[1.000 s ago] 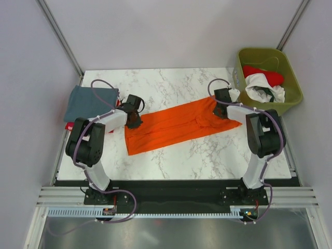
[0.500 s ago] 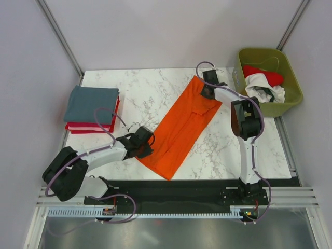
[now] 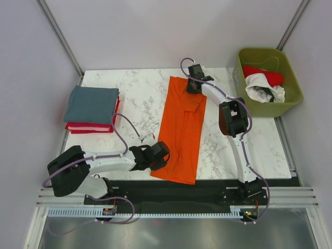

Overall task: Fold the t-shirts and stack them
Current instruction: Fold the tshirt

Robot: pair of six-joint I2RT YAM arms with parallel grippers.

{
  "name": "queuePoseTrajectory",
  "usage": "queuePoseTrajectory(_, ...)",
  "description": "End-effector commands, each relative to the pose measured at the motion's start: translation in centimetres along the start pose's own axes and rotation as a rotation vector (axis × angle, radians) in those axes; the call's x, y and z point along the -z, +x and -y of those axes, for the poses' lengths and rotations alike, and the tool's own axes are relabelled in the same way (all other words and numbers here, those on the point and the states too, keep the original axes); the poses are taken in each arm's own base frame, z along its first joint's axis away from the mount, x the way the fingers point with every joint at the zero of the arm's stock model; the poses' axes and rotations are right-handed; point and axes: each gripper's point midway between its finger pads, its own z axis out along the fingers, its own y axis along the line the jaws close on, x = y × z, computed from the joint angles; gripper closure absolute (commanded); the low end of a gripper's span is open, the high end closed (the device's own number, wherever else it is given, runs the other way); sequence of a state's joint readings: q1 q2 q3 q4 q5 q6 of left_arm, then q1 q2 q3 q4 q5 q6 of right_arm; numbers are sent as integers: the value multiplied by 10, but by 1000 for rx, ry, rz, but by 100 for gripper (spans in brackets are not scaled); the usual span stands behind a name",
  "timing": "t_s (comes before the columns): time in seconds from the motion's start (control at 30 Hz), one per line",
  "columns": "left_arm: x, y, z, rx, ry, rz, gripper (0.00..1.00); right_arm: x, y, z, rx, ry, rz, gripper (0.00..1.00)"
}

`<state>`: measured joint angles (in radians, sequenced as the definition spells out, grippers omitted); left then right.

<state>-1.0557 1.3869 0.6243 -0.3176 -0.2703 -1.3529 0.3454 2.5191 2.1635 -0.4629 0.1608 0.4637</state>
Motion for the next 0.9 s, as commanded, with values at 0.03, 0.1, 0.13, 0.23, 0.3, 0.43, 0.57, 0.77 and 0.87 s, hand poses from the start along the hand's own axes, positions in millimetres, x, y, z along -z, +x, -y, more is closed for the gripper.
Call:
queuePoseTrajectory(0.03, 20, -22, 26, 8, 52, 81, 98, 10, 3, -15, 73, -85, -66, 90)
queuePoseTrajectory(0.1, 35, -30, 40, -30, 106, 97, 93, 24, -12, -29, 76, -157, -35, 88)
queuePoseTrajectory(0.13, 40, -33, 42, -44, 117, 107, 91, 40, -28, -37, 77, -190, 2, 85)
queuePoseTrajectory(0.23, 60, -48, 56, -85, 178, 145, 85, 71, -47, -54, 90, -277, 63, 81)
queuePoseTrajectory(0.3, 68, -64, 63, -122, 207, 153, 85, 84, -48, -57, 97, -298, 70, 81)
queuePoseTrajectory(0.43, 65, -100, 60, -163, 181, 187, 84, 127, -59, -51, 86, -294, 107, 78)
queuePoseTrajectory(0.57, 51, -147, 46, -176, 101, 236, 75, 149, -25, -29, 85, -277, 65, 61)
queuePoseTrajectory(0.77, 31, -181, 52, -197, 83, 244, 70, 167, -3, 23, -24, -220, 76, 56)
queuePoseTrajectory(0.87, 24, -183, 55, -213, 105, 233, 64, 166, 7, 47, -100, -229, 72, 49)
